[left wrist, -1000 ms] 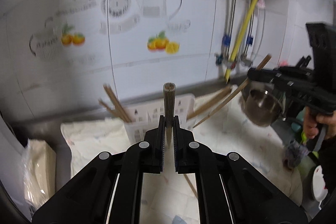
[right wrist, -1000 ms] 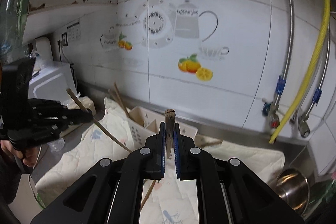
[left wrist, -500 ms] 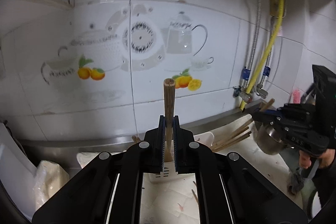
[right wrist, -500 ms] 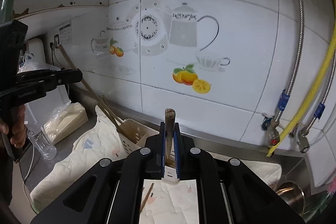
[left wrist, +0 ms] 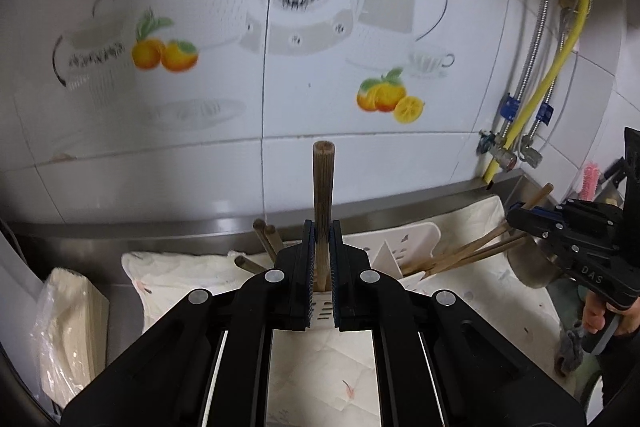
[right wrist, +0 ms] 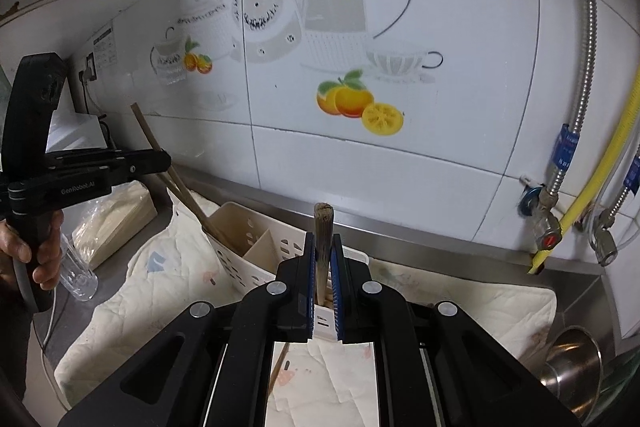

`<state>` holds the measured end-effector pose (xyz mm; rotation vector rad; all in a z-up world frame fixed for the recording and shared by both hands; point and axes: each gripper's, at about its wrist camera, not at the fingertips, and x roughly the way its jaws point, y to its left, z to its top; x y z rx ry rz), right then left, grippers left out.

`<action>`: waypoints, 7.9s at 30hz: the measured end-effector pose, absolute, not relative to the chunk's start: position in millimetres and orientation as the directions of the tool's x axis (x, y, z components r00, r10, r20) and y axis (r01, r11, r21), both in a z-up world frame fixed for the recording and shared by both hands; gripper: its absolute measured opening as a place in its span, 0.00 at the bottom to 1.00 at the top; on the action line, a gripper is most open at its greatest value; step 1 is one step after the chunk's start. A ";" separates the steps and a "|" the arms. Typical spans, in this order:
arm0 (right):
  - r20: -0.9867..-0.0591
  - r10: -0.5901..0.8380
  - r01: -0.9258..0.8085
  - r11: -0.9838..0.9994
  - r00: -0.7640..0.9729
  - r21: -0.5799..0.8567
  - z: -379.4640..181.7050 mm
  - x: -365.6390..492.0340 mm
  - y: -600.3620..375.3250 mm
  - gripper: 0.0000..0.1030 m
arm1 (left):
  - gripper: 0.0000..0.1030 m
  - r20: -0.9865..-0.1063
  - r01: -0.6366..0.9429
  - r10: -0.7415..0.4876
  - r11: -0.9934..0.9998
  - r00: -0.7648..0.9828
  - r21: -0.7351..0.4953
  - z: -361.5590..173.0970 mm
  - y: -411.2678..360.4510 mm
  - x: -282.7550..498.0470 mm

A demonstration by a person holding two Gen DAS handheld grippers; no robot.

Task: Organize utensils
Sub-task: 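Raise the left tool's chopstick upright into the holder while the right tool inserts its own, then open the left tool over the holder while the right tool also opens, then lower both tools back to the remaining chopsticks on the mat, then close the left tool on a loose chopstick while the right tool grasps the last one, then raise the left tool's chopstick upright into the holder while the right tool inserts its own, then open the left tool over the holder while the right tool also opens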

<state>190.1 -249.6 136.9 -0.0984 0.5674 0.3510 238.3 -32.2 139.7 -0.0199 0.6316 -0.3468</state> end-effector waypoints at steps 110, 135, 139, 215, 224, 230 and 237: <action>-0.669 0.285 -0.232 0.958 0.686 0.171 -70.8 28.5 -230.2 0.07 | 0.78 -0.723 0.253 -0.281 0.956 0.631 -0.151 -44.8 -59.0 34.0; -0.548 0.297 -0.231 0.955 0.782 0.187 -23.1 8.7 -264.5 0.07 | 0.12 -0.796 0.320 -0.326 0.931 0.511 -0.177 -85.1 -104.4 52.6; -0.540 0.296 -0.231 0.955 0.788 0.185 -20.2 8.5 -264.6 0.07 | 0.09 -0.798 0.318 -0.320 0.933 0.510 -0.170 -83.4 -102.4 53.6; -0.484 0.305 -0.342 0.940 0.820 0.013 140.8 190.3 -245.6 0.06 | 0.06 -0.492 0.316 -0.331 0.942 0.805 -0.116 167.1 -39.2 238.8; -0.518 0.296 -0.340 0.940 0.803 0.010 121.5 197.3 -242.3 0.06 | 0.06 -0.550 0.316 -0.326 0.942 0.769 -0.117 140.0 -46.4 250.3; -0.527 0.296 -0.337 0.941 0.797 0.020 115.6 199.5 -244.9 0.07 | 0.07 -0.566 0.307 -0.324 0.943 0.758 -0.128 131.2 -44.5 252.2; -0.513 0.294 -0.331 0.943 0.806 0.020 119.1 195.5 -246.5 0.15 | 0.29 -0.559 0.301 -0.316 0.946 0.767 -0.122 133.6 -42.7 245.0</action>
